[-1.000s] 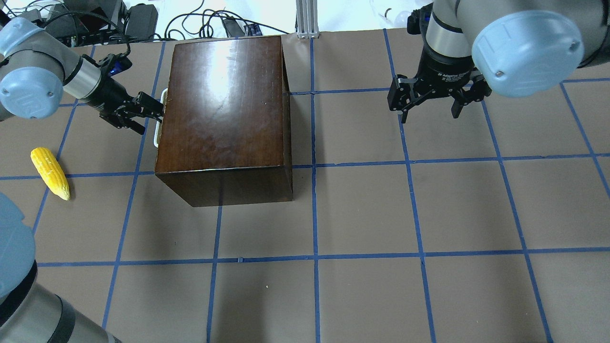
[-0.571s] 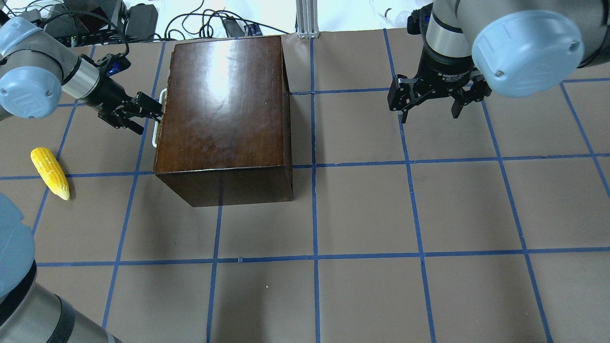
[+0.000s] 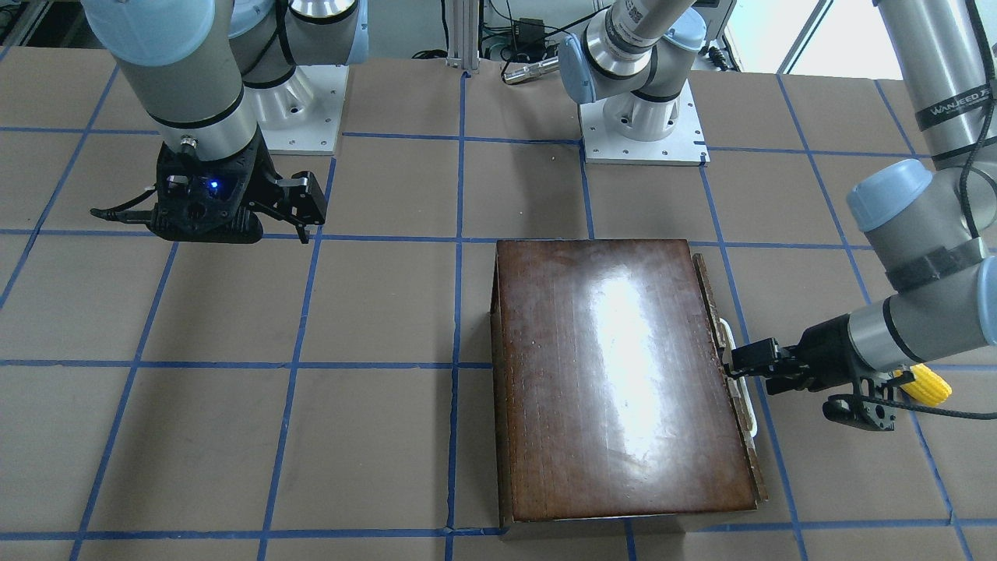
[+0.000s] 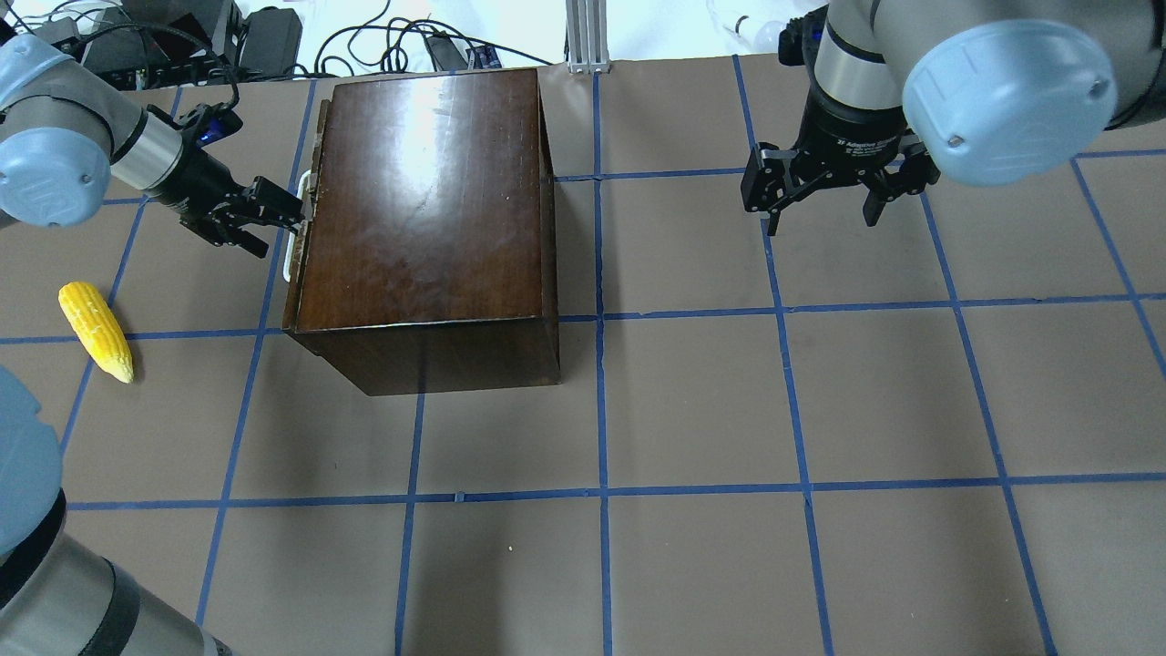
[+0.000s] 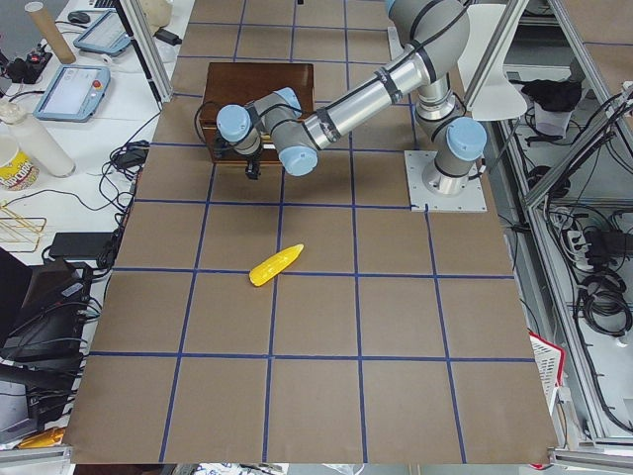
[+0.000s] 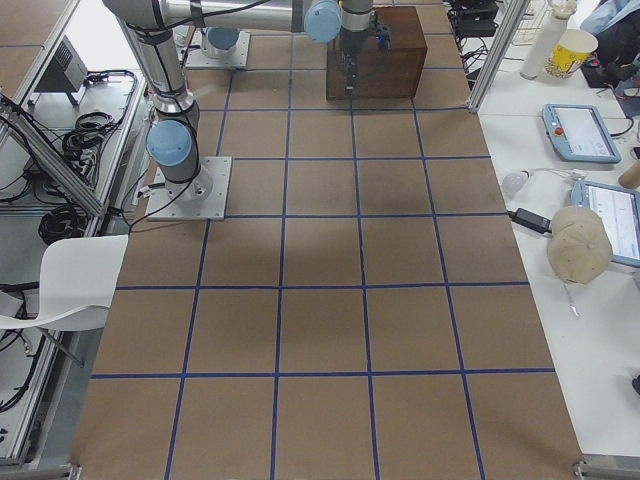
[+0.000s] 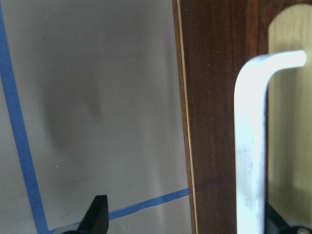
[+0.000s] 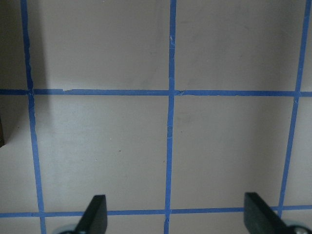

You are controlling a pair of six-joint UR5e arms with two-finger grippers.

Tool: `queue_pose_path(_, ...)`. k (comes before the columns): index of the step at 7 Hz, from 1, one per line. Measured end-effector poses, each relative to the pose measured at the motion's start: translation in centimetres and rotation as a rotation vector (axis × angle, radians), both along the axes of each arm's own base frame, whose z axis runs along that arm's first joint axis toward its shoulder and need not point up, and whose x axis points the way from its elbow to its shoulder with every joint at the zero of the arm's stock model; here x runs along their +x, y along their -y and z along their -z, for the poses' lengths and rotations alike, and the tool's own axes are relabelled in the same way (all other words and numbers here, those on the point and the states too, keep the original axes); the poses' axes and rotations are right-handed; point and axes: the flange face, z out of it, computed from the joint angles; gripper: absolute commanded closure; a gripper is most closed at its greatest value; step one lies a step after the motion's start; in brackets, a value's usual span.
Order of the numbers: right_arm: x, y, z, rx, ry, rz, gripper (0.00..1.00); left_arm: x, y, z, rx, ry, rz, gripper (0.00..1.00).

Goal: Open drawer and put corn inside
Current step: 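Pull the drawer handle outward with the left gripper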

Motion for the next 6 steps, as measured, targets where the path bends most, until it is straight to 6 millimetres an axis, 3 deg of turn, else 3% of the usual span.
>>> queue_pose_path(6, 0.0, 0.0, 0.0, 0.000, 0.000, 0.000, 0.00, 2.7, -0.5, 0.1, 0.001, 0.041, 0.022, 0.00)
